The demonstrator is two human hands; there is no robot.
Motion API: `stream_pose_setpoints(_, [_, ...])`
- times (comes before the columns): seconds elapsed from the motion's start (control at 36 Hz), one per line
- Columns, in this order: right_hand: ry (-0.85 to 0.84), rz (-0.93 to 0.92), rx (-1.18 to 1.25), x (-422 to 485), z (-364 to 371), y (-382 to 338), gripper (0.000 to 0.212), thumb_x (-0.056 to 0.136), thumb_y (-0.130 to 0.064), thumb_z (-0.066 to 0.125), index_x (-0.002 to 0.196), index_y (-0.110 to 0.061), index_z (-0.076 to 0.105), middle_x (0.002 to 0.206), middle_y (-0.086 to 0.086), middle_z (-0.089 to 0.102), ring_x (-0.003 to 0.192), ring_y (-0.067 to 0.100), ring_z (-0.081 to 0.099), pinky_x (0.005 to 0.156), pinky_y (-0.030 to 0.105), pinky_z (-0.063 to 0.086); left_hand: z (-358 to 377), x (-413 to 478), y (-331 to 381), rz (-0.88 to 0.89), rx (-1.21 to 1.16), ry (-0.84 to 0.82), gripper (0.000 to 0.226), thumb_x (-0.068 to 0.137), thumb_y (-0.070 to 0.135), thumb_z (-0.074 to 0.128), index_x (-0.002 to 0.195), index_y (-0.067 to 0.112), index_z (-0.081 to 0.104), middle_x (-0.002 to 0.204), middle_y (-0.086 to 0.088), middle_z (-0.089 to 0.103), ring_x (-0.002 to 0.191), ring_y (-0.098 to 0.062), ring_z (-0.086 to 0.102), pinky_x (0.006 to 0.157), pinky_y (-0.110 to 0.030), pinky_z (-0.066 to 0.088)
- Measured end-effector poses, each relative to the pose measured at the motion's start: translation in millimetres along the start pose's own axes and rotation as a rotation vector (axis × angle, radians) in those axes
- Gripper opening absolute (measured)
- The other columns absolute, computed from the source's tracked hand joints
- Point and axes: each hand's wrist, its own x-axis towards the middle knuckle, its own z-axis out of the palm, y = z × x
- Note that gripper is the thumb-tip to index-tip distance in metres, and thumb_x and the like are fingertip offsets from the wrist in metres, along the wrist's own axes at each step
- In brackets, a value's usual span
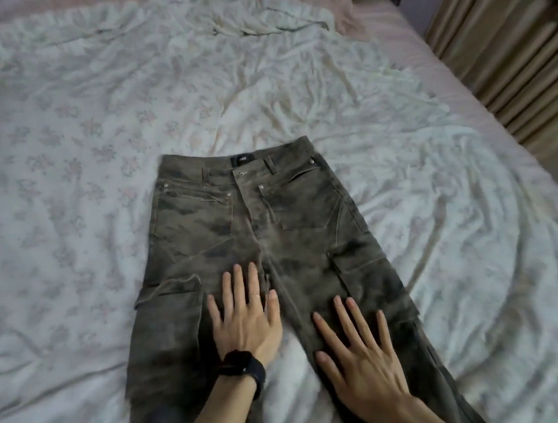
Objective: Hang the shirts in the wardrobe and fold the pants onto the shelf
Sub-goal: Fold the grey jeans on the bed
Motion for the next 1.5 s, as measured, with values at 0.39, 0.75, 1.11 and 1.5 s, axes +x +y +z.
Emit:
stream_pose_setpoints(0.39, [-0.056, 0.045, 0.082, -253, -3, 46, 0.062, 0.101, -0.054, 0.037, 0.159, -0.032, 0.029, 0.168, 0.005, 0.017, 0.156, 0.025, 0.011, 0.123, 0.052, 0.011, 50, -305, 17, -0.161, -0.061, -0.183, 0.068, 0.096, 0.056, 0.012, 0.159, 0.030, 0.012, 0.168, 0.000, 0.007, 0.155, -0.022, 0.010, 0.122, -0.055, 0.010])
stream_pose_setpoints(0.75, [-0.232, 0.599, 0.747, -331, 5, 144, 0.038, 0.093, -0.054, 0.063, 0.111, -0.025, 0.048, 0.093, -0.010, 0.060, 0.086, 0.019, 0.063, 0.071, 0.037, 0.051, 67, -435, 132, -0.485, -0.397, -0.140, 0.048, 0.094, 0.052, 0.058, 0.123, 0.014, 0.058, 0.126, -0.010, 0.053, 0.120, -0.030, 0.045, 0.094, -0.042, 0.042])
stream_pose_setpoints(1.11, [-0.395, 0.474, 0.869, -391, 16, 189, 0.020, 0.098, -0.035, 0.063, 0.100, -0.016, 0.061, 0.094, 0.000, 0.066, 0.092, 0.024, 0.063, 0.081, 0.039, 0.054, 62, -476, 133, -0.360, -0.257, -0.018, 0.045, 0.089, 0.038, 0.068, 0.129, 0.023, 0.055, 0.128, -0.004, 0.050, 0.117, -0.028, 0.049, 0.091, -0.043, 0.046])
stream_pose_setpoints(1.5, [-0.745, 0.621, 1.395, -396, -24, 201, 0.018, 0.097, -0.027, 0.068, 0.106, -0.012, 0.062, 0.101, 0.006, 0.078, 0.090, 0.019, 0.076, 0.063, 0.027, 0.059, 111, -556, 240, -0.220, -0.613, -0.476, 0.052, 0.061, 0.069, 0.063, 0.100, 0.036, 0.052, 0.107, 0.011, 0.063, 0.103, -0.014, 0.061, 0.087, -0.038, 0.052])
